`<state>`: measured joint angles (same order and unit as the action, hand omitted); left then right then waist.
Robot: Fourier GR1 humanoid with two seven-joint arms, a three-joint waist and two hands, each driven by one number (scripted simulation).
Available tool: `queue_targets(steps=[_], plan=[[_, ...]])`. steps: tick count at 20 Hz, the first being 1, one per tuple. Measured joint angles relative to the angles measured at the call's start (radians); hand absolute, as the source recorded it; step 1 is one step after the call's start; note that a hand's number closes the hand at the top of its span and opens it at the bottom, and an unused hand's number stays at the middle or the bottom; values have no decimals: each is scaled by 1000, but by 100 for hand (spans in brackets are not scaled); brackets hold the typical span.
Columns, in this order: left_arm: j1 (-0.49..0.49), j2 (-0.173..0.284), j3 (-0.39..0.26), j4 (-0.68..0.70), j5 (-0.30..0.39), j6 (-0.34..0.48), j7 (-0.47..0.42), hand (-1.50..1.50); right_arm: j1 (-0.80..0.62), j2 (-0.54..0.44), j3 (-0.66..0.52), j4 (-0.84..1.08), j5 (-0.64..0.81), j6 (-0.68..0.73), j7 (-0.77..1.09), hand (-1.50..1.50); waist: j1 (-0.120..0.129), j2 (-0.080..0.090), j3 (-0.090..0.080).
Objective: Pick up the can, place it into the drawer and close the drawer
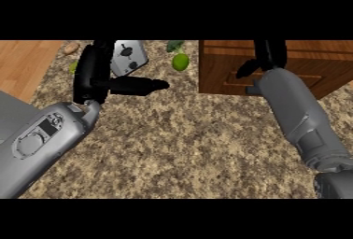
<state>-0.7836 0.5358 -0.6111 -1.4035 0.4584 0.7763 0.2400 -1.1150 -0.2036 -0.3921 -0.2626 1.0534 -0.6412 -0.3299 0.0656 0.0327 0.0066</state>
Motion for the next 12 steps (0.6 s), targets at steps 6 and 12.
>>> queue_targets(steps=[6,12], plan=[[45,24,24,-20,-1,-11,-16,-150,-24,39,-120,-20,-148,76,-106,-150,-7,-4,1],[91,34,39,-50,-11,-11,-23,-150,-50,68,-227,-26,-281,159,-156,-150,-17,-8,1]])
